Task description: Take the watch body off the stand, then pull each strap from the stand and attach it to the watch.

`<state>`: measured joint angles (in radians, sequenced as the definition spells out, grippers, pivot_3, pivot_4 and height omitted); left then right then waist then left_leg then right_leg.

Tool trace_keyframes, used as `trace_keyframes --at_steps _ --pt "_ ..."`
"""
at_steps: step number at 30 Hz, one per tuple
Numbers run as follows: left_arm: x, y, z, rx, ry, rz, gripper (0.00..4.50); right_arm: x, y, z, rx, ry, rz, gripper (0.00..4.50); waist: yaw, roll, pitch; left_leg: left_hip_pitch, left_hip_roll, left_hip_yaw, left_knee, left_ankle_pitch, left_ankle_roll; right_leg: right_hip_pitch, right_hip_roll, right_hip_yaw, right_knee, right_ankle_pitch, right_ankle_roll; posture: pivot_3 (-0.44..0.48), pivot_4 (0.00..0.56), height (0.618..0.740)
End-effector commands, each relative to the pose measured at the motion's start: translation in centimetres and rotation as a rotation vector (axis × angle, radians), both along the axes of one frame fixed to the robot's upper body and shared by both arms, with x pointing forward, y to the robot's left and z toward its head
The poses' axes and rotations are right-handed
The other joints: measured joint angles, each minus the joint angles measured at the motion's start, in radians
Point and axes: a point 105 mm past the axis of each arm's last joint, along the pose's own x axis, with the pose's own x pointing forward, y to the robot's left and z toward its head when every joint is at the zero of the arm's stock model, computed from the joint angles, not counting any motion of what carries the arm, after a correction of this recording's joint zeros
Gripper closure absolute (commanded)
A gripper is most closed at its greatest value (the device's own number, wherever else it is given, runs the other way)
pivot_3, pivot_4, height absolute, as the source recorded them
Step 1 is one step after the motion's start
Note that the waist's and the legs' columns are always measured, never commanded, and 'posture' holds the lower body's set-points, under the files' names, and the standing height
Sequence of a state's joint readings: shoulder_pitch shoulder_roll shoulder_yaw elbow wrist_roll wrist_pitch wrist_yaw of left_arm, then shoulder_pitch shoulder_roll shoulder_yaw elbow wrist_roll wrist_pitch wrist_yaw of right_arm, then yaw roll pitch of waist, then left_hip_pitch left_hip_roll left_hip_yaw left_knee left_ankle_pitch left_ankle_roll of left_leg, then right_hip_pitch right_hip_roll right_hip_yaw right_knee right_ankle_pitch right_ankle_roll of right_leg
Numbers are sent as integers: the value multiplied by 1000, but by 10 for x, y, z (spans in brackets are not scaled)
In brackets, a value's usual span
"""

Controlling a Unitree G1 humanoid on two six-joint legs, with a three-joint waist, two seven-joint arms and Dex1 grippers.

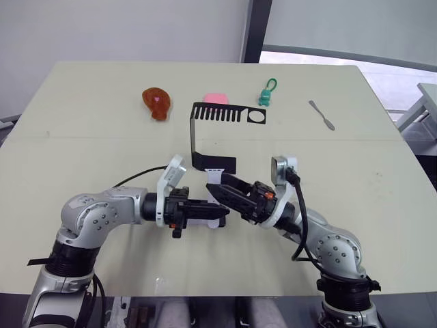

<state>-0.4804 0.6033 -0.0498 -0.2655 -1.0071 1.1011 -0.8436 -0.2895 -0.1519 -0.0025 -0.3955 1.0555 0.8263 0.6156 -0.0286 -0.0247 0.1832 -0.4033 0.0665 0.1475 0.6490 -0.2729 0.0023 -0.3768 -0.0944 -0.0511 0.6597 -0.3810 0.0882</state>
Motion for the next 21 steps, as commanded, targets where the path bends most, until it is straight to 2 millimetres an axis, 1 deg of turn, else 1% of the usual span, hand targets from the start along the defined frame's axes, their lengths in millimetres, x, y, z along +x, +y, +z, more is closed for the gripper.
trace_keyframes --at_steps 1,5,6,7,20,21 --pt "-2 -2 6 -4 -46 -4 4500 -4 -1 10 55 -11 10 856 -1 0 0 0 0 0 0 0 0 0 0 0 0 0 0 0 150 740" --pt "-2 -2 6 -13 -44 8 4500 -1 -2 8 48 -13 0 856 0 0 0 0 0 0 0 0 0 0 0 0 0 0 0 0 150 740" --pt "-1 -2 5 -14 -46 13 4500 -1 -2 7 47 -6 7 1370 0 0 0 0 0 0 0 0 0 0 0 0 0 0 0 0 150 740" --pt "-1 -2 5 -14 -47 17 4500 -1 -2 7 44 -3 11 1625 0 0 0 0 0 0 0 0 0 0 0 0 0 0 0 0 150 740" --pt "2 -1 3 -21 -62 41 4500 7 -6 4 46 31 -11 1625 0 0 0 0 0 0 0 0 0 0 0 0 0 0 0 0 150 740" --pt "2 -1 3 -20 -61 41 4500 7 -6 4 46 29 -11 2164 0 0 0 0 0 0 0 0 0 0 0 0 0 0 0 0 150 740"
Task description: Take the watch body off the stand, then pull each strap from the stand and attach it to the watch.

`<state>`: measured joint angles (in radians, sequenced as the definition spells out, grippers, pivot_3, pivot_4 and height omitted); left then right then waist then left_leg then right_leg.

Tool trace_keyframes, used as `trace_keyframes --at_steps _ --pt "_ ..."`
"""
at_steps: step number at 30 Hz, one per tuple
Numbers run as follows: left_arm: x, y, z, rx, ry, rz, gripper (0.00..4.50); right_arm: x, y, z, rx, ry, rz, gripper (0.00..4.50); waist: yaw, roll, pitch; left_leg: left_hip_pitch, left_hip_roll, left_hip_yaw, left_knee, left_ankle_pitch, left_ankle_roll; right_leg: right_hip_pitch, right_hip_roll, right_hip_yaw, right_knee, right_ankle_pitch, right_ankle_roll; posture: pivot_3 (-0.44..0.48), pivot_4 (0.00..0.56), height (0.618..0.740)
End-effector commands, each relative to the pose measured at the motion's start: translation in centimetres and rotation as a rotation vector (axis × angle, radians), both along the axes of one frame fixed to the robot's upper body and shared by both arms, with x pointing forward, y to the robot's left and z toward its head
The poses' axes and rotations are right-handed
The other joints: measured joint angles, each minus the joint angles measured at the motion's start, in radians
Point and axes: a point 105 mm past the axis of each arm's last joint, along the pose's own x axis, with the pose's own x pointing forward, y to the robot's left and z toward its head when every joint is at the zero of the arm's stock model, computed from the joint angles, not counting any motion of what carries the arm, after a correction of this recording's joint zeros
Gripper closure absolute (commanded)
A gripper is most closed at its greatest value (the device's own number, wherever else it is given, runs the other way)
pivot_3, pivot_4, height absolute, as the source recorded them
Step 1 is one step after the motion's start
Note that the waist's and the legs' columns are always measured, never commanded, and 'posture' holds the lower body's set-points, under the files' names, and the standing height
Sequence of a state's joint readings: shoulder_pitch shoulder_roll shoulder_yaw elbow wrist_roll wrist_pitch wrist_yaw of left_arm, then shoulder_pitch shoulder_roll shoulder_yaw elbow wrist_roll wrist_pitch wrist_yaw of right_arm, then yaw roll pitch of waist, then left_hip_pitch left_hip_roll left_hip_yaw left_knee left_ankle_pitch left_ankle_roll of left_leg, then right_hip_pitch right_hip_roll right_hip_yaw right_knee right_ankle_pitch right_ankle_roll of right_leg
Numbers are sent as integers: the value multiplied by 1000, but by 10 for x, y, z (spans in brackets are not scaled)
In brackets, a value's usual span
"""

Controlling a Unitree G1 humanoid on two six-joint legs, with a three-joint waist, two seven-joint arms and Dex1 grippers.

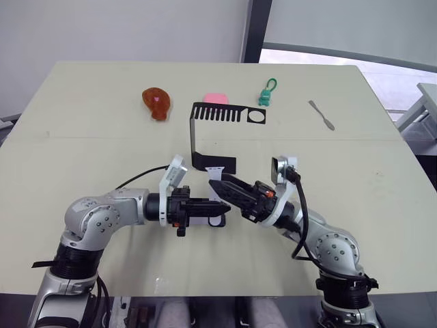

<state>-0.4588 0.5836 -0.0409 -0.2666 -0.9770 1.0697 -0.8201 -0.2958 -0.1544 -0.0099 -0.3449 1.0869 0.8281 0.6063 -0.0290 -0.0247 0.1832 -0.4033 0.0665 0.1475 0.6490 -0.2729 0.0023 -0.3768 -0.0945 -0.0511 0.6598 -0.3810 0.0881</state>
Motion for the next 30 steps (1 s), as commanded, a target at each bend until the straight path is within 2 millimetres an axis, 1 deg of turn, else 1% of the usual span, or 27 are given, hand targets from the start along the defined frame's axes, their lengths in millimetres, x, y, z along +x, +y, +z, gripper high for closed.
trace_keyframes --at_steps 1,2,3,30 --pt "-3 -1 6 -15 -41 -7 4500 1 -3 10 26 -25 -11 2410 0 0 0 0 0 0 0 0 0 0 0 0 0 0 0 0 150 740" --pt "-3 -1 6 -15 -41 -7 4500 1 -3 10 25 -27 -9 2981 0 0 0 0 0 0 0 0 0 0 0 0 0 0 0 0 150 740" --pt "-2 -1 6 -15 -41 -5 4500 1 -3 10 24 -31 -7 3335 0 0 0 0 0 0 0 0 0 0 0 0 0 0 0 0 150 740" --pt "-3 -2 3 -12 -38 -2 4500 2 -2 10 32 -34 -14 3335 0 0 0 0 0 0 0 0 0 0 0 0 0 0 0 0 150 740"
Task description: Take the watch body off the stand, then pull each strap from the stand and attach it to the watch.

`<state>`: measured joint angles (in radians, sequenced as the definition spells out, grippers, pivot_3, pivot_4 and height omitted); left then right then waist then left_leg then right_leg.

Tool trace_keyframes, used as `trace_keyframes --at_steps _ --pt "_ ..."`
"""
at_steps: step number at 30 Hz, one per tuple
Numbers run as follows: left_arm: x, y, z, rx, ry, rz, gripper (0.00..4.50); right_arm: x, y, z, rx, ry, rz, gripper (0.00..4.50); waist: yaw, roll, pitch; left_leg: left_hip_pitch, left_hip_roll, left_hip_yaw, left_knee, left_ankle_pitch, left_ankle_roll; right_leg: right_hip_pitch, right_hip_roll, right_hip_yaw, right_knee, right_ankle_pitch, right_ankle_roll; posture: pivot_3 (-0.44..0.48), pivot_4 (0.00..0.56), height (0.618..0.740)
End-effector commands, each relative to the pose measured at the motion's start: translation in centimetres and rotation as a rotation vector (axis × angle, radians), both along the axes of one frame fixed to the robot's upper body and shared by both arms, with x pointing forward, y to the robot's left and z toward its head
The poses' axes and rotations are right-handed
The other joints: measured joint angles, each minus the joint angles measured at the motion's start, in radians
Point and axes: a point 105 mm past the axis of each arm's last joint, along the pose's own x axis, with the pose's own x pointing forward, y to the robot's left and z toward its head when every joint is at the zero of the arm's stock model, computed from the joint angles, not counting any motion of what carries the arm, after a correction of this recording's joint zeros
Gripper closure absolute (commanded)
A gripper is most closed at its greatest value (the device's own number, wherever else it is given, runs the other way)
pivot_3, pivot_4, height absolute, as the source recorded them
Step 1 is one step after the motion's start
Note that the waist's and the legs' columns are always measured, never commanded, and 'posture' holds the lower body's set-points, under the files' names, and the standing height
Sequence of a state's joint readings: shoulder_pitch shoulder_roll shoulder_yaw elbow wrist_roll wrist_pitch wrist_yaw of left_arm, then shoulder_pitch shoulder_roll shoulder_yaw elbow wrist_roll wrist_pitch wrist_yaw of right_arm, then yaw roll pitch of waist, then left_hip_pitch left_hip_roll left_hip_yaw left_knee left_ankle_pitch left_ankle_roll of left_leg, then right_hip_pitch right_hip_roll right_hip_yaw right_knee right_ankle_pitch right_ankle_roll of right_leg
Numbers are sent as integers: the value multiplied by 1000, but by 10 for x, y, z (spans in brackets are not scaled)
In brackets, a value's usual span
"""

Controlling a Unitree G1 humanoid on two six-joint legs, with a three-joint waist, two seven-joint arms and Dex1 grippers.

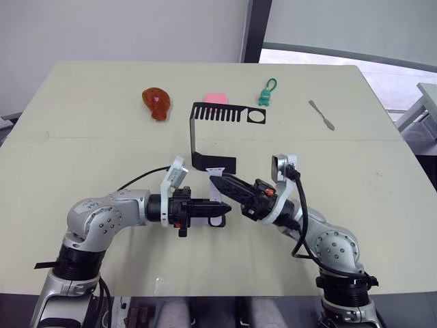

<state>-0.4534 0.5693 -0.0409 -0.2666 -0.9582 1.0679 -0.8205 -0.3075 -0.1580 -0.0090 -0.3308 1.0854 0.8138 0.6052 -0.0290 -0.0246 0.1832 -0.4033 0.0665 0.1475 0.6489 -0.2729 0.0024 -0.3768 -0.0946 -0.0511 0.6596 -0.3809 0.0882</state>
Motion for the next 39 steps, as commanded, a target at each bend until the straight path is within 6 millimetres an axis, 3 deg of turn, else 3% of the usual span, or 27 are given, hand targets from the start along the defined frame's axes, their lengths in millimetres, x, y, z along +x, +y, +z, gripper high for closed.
trace_keyframes --at_steps 1,4,17,20,23,27,32,35,39 --pt "-4 -1 6 -12 -39 -8 4500 -1 -1 8 31 -29 -1 3599 0 0 0 0 0 0 0 0 0 0 0 0 0 0 0 0 150 740" --pt "-3 -1 6 -12 -41 -6 4500 -1 0 8 32 -28 6 4473 0 0 0 0 0 0 0 0 0 0 0 0 0 0 0 0 150 740" --pt "-11 0 9 -36 -50 -35 4500 -7 2 10 46 -44 43 4473 0 0 0 0 0 0 0 0 0 0 0 0 0 0 0 0 150 740" --pt "-16 -2 10 18 -170 -45 3523 -8 0 14 45 -64 41 4500 0 0 0 0 0 0 0 0 0 0 0 0 0 0 0 0 150 740" --pt "-22 5 13 55 -293 -38 2110 -9 -7 22 31 -104 21 4500 -1 0 0 0 0 0 -1 0 0 0 0 0 0 0 0 0 150 740" --pt "-10 37 17 107 -466 106 68 -10 -25 28 -40 -187 -40 4500 0 0 0 0 0 0 -1 0 0 0 0 0 -1 0 0 0 150 740" --pt "-1 102 23 220 -654 282 25 -16 -54 17 -281 -387 -129 4500 1 0 0 0 0 0 -2 -1 1 0 -1 -1 -3 0 0 0 150 740" --pt "-4 137 31 272 -745 357 25 -10 -81 10 -398 -466 -236 4500 1 0 0 0 0 1 -2 -2 2 0 -1 -1 -4 0 0 0 150 740" --pt "-10 178 26 429 -794 415 25 -7 -114 -2 -541 -531 -340 4500 1 0 0 0 0 1 -2 -2 2 1 -2 -1 -5 0 0 0 150 740"
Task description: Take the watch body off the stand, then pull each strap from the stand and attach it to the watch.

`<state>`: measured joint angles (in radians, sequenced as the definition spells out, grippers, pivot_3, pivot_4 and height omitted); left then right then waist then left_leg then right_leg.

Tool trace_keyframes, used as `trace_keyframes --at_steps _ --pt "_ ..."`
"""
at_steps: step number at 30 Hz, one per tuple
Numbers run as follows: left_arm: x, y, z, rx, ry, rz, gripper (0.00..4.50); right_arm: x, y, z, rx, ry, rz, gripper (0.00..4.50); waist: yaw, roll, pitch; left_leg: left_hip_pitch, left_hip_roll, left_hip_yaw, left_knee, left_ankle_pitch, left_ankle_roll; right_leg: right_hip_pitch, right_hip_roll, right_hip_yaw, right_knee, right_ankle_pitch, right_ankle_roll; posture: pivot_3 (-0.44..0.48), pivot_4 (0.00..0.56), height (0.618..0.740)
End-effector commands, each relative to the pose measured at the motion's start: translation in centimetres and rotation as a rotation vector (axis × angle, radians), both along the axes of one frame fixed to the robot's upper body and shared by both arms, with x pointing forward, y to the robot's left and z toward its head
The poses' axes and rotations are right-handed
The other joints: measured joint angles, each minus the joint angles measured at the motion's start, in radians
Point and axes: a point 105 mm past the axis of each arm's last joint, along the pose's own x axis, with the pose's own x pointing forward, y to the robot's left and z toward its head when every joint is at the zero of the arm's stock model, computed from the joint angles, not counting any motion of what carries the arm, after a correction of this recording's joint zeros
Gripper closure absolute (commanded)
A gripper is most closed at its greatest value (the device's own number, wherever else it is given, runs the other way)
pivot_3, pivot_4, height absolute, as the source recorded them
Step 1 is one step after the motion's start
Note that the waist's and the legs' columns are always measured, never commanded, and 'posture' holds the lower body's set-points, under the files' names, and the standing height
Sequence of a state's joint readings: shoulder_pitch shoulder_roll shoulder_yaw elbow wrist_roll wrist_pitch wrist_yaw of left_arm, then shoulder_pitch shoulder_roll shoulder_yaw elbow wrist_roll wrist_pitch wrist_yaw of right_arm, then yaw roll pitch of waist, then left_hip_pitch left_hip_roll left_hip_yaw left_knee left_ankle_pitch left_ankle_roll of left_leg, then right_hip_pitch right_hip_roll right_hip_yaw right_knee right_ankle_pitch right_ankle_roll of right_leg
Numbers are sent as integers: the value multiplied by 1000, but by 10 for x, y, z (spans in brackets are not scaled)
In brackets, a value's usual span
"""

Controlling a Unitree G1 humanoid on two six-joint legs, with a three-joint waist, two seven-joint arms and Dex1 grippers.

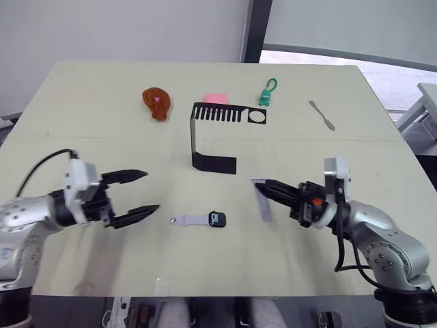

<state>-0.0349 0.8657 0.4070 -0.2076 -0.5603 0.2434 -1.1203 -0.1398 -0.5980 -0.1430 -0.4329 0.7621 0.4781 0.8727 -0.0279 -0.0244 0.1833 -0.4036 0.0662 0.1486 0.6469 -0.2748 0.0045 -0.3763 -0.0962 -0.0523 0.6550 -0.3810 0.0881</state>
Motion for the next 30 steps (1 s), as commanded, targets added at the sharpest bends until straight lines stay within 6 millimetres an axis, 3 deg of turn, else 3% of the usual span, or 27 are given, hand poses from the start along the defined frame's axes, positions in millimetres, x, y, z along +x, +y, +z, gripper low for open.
trace_keyframes --at_steps 1,5,8,12,17,22,30 --pt "-6 34 4 92 -59 85 25 -1 -28 3 -75 -101 -82 4500 0 0 0 0 0 0 0 0 0 0 0 0 0 0 0 0 150 740" --pt "-13 55 -2 109 -24 158 25 -3 -61 -12 -178 -98 -164 4500 -1 0 0 0 0 0 0 0 1 0 0 0 0 0 0 0 150 740" --pt "-15 48 -8 97 19 147 25 -3 -82 -23 -211 -82 -236 4500 0 0 0 0 0 0 0 -1 1 1 -1 0 0 0 0 0 150 740" --pt "-14 35 -10 75 29 114 25 -3 -86 -24 -194 -77 -259 4500 -1 0 0 1 0 0 0 -1 1 1 -1 0 1 0 0 0 150 740" --pt "-15 0 -7 36 109 -10 25 -2 -77 -17 -168 -97 -221 4500 -4 0 0 1 1 0 0 -1 0 1 0 0 2 0 0 0 150 740" --pt "-10 -49 -7 116 126 -150 25 -4 -58 -14 -177 -114 -134 4500 0 0 0 1 0 0 0 0 0 1 0 0 2 0 0 0 150 740" --pt "13 -114 -41 300 112 -269 25 -1 -36 -19 -171 -103 -46 4500 1 0 0 1 0 0 2 0 0 1 2 1 3 0 0 0 150 740"
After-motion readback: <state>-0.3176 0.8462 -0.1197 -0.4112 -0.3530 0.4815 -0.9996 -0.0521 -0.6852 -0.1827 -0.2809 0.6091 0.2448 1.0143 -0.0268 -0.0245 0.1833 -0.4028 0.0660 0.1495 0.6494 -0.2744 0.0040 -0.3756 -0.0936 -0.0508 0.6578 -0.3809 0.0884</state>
